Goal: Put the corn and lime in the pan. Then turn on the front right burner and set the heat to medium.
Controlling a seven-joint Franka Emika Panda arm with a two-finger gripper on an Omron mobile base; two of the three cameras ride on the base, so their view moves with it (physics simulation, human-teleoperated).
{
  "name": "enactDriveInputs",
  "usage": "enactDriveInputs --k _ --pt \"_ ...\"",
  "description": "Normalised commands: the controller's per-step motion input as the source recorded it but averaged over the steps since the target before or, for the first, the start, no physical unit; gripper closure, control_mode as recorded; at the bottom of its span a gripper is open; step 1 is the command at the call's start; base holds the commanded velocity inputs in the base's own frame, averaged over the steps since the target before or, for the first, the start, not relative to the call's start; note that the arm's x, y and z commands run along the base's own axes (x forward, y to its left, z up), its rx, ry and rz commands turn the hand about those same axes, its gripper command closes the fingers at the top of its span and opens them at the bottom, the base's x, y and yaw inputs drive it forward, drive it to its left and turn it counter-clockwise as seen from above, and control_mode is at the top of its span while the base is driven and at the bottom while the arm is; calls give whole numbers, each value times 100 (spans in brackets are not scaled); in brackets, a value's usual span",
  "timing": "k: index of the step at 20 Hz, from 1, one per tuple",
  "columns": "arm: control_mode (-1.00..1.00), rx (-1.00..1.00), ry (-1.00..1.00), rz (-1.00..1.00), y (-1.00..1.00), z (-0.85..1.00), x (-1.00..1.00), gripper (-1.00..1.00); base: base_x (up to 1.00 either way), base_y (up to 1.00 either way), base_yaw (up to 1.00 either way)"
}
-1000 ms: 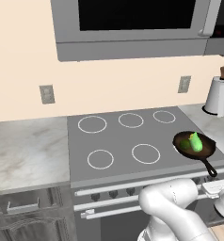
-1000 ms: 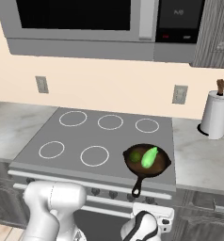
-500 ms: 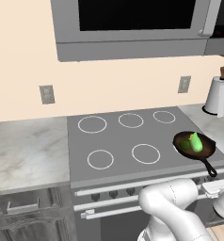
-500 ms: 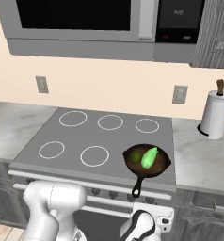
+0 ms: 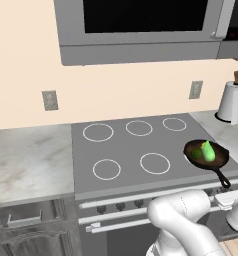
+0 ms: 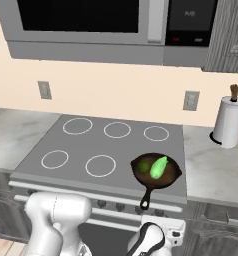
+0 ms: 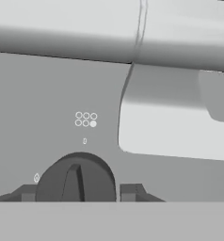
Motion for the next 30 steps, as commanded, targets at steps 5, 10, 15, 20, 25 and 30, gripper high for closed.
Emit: enactDriveInputs --k 5,10,15,20,25,30 --pt "-100 -47 -1 0 -65 -72 -1 100 0 0 0" --pt "-100 -44 -18 0 -51 -54 -7 100 0 0 0" --pt "-100 -37 -18 0 -39 -66 -7 100 0 0 0" --pt "-100 0 4 0 -51 -17 -2 100 0 0 0" --pt "-100 8 0 2 -48 -25 -43 100 0 0 0" --pt "-100 22 -4 4 -53 -48 -63 100 0 0 0"
